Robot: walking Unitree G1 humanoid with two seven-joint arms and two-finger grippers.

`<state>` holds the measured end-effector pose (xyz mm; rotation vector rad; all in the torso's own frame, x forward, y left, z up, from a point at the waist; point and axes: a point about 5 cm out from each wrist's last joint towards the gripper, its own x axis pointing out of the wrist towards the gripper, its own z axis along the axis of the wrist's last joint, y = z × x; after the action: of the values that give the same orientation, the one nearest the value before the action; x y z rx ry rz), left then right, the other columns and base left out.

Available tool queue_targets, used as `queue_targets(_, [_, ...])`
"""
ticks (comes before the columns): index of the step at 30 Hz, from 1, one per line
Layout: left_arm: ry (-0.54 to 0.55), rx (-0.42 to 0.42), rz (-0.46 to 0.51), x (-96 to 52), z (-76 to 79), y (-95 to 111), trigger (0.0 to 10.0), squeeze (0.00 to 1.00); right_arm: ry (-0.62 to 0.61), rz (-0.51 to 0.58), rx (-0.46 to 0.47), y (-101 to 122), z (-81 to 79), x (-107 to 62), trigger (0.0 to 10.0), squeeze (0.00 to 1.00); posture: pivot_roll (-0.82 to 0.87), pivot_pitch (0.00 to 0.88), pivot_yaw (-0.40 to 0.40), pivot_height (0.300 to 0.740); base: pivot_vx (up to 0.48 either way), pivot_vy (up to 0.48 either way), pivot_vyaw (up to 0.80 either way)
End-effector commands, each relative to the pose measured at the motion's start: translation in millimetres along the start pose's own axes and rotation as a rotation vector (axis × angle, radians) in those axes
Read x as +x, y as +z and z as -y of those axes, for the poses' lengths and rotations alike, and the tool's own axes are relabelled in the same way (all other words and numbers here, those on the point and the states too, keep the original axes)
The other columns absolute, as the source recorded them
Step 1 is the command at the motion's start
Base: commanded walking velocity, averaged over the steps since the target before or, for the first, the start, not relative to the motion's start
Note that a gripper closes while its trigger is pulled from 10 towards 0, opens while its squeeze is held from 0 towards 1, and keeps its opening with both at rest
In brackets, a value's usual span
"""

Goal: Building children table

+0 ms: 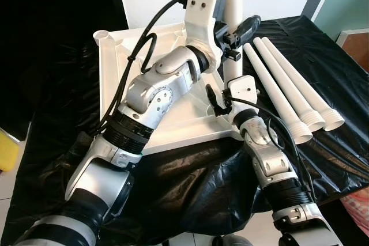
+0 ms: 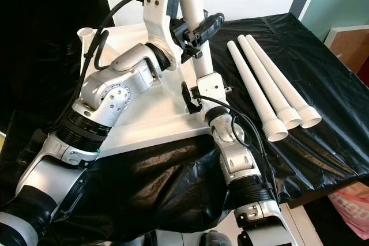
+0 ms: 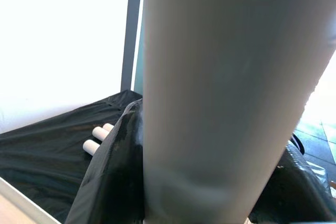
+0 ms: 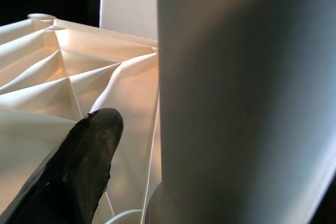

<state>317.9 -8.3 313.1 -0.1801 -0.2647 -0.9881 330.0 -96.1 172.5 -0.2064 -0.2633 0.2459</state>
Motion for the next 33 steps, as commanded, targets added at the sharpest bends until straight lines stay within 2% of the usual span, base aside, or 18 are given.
queue_targets(1, [-0.111, -0.038, -0.010, 9.5, 22.5, -3, 10.0, 0.00, 0.041, 0.028, 0.000, 7, -12.0, 3.8, 10.0, 0.00, -0.02, 0.082, 0.016, 0.740, 0.000, 0.000, 0.00])
queue_targets(6, [-0.107, -0.037, -0.007, 10.9, 22.8, -4, 10.0, 0.00, 0.020, 0.031, -0.002, 7, -13.5, 4.0, 10.0, 0.00, -0.02, 0.083, 0.017, 0.740, 0.000, 0.000, 0.00])
queue_targets(9, [-0.110, 0.015, -0.025, 15.6, 29.1, -9, 10.0, 0.00, -0.036, 0.098, -0.056, 18, -11.0, 6.8, 10.0, 0.00, -0.02, 0.089, 0.020, 0.740, 0.000, 0.000, 0.00])
queue_targets(18, [-0.094, 0.073, -0.058, 17.4, 29.0, -17, 10.0, 0.00, -0.063, 0.128, -0.071, 22, -8.2, 6.3, 10.0, 0.00, -0.02, 0.090, 0.018, 0.740, 0.000, 0.000, 0.00])
queue_targets(32, [-0.075, 0.096, -0.079, 18.3, 27.2, -24, 10.0, 0.00, -0.089, 0.153, -0.083, 25, -4.9, 5.4, 10.0, 0.00, -0.02, 0.094, 0.012, 0.740, 0.000, 0.000, 0.00])
queue_targets(33, [-0.068, 0.101, -0.080, 18.4, 26.3, -24, 10.0, 0.00, -0.097, 0.159, -0.084, 25, -3.5, 4.6, 4.7, 0.00, -0.02, 0.094, 0.012, 0.740, 0.000, 0.000, 0.00])
